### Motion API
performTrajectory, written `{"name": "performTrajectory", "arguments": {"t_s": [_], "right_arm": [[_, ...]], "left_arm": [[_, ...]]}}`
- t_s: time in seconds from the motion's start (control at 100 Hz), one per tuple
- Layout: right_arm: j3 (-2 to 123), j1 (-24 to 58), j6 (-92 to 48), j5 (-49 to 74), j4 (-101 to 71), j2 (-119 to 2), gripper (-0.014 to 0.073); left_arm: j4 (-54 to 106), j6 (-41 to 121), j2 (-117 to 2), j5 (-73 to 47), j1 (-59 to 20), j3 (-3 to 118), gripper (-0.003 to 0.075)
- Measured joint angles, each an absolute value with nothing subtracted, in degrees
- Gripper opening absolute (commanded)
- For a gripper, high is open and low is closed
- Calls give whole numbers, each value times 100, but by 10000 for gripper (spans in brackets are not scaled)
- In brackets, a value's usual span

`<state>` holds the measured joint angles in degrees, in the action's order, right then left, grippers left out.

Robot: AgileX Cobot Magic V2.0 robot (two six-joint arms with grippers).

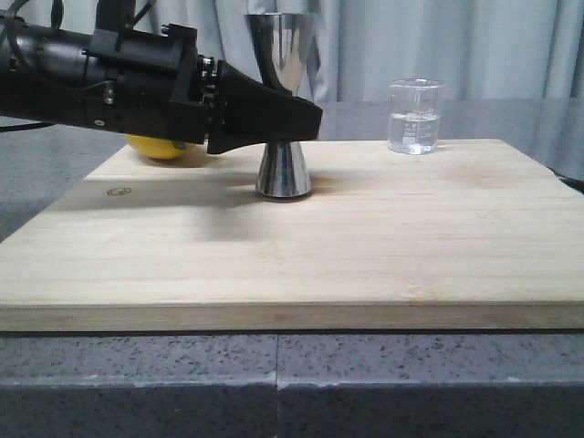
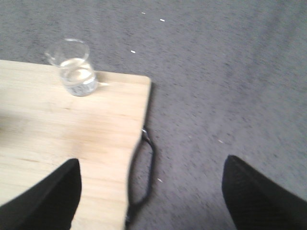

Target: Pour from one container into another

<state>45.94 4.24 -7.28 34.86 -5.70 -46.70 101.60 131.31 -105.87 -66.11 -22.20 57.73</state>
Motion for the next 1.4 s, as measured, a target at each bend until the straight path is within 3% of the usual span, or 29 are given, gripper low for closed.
{"name": "performTrajectory", "arguments": {"t_s": [0.33, 0.78, 1.15, 1.4], "right_arm": [[4662, 1552, -733, 1915, -647, -5666, 564], [4483, 1808, -728, -123, -677, -6968, 564], [3325, 1811, 169, -2528, -255, -7591, 564], [3241, 1824, 507, -3783, 161, -8404, 564]], "left_arm": [[10160, 13131, -10587, -6603, -2220, 5773, 63], [10160, 13131, -10587, -6603, -2220, 5773, 63], [10160, 13131, -10587, -6603, -2220, 5773, 63], [10160, 13131, -10587, -6603, -2220, 5773, 63]]}}
